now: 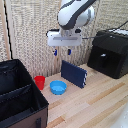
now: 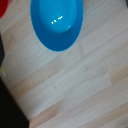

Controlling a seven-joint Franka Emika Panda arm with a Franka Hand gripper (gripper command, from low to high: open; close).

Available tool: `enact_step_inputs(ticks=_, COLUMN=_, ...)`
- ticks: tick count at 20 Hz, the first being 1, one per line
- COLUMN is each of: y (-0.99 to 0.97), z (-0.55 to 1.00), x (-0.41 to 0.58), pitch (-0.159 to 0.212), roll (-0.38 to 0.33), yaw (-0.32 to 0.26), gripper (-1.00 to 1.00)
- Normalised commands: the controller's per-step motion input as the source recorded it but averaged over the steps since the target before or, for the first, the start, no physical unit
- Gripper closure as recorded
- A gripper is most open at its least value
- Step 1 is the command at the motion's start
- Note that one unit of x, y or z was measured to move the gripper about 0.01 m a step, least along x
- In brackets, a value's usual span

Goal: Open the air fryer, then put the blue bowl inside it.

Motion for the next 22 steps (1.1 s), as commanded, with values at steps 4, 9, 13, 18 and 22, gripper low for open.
enact_step_inputs(ticks=4, y=-0.08, z=0.06, x=0.136, pitch=-0.056, roll=-0.072, yaw=-0.355, gripper=-1.0)
enact_step_inputs(ticks=9, y=-0.16, z=0.05, x=0.166, pitch=-0.01, roll=-0.161, yaw=-0.288, gripper=-1.0)
enact_step_inputs(ticks=13, y=-0.21, z=0.04, x=0.199, pitch=0.021, roll=-0.253, yaw=-0.223, gripper=-1.0)
enact_step_inputs(ticks=18, y=-0.22, z=0.04, x=0.198, pitch=0.048, roll=-0.326, yaw=-0.173, gripper=-1.0)
enact_step_inputs(ticks=22, y=-0.25, z=0.0, x=0.135, pitch=0.022, roll=-0.368, yaw=-0.127, gripper=-1.0)
